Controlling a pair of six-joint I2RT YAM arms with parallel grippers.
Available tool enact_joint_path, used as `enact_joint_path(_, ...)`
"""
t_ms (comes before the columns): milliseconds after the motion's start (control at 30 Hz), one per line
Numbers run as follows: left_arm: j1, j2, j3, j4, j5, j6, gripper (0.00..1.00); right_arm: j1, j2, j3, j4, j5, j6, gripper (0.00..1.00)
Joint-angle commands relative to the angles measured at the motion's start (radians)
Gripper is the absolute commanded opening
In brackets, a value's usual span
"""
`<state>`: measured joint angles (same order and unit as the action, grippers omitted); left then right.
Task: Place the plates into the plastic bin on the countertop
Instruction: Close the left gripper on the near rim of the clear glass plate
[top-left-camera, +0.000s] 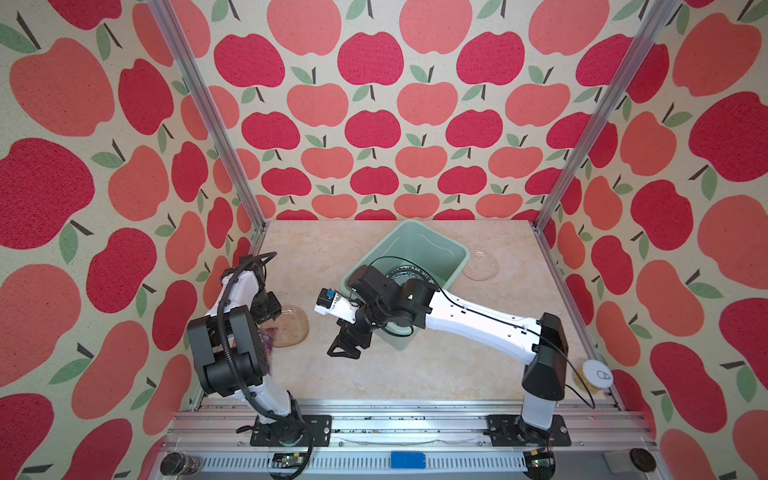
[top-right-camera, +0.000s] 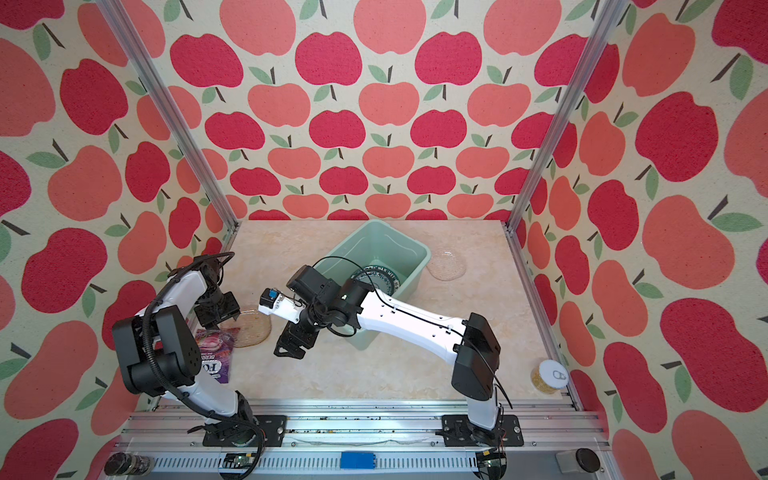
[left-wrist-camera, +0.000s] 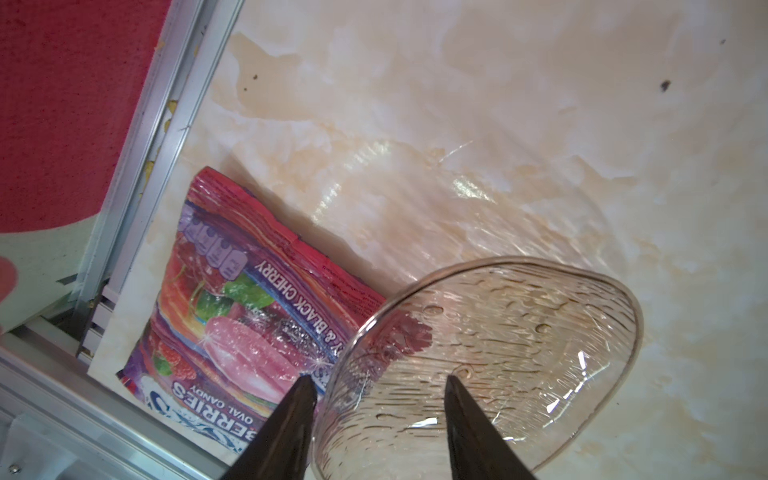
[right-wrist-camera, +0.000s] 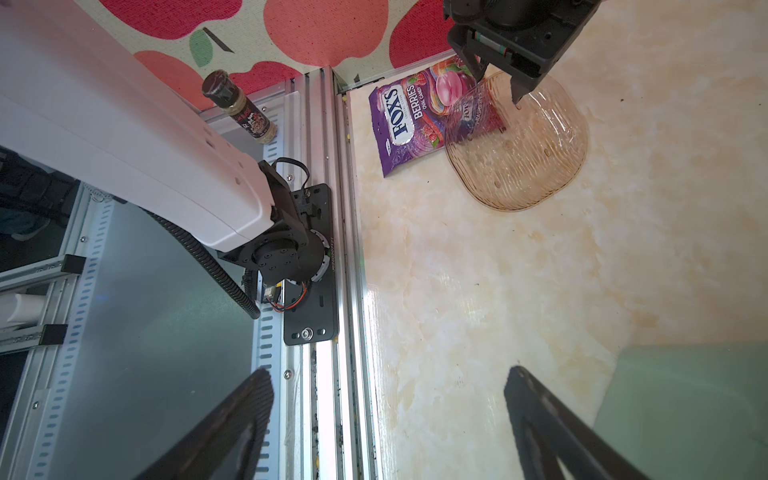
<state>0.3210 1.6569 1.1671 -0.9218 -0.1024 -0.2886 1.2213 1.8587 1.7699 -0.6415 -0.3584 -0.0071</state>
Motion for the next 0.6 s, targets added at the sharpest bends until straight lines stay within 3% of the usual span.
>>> enact_joint_path(0,-0.001,0.015,0.033,0.016,-0.045,0.039,0.53,-0.008,-0.032,-0.013,0.023,-0.035,0.018,0.91)
enact_joint_path(500,-0.002,0.095,0.052,0.044,-0.034,0.052,0.45,-0.056,-0.006,0.009,0.021,-0.065,0.019,0.91)
enact_joint_path(567,-0.003,0.101,0.053,0.044,-0.037,0.051,0.41,-0.06,-0.003,0.01,0.019,-0.068,0.019,0.91)
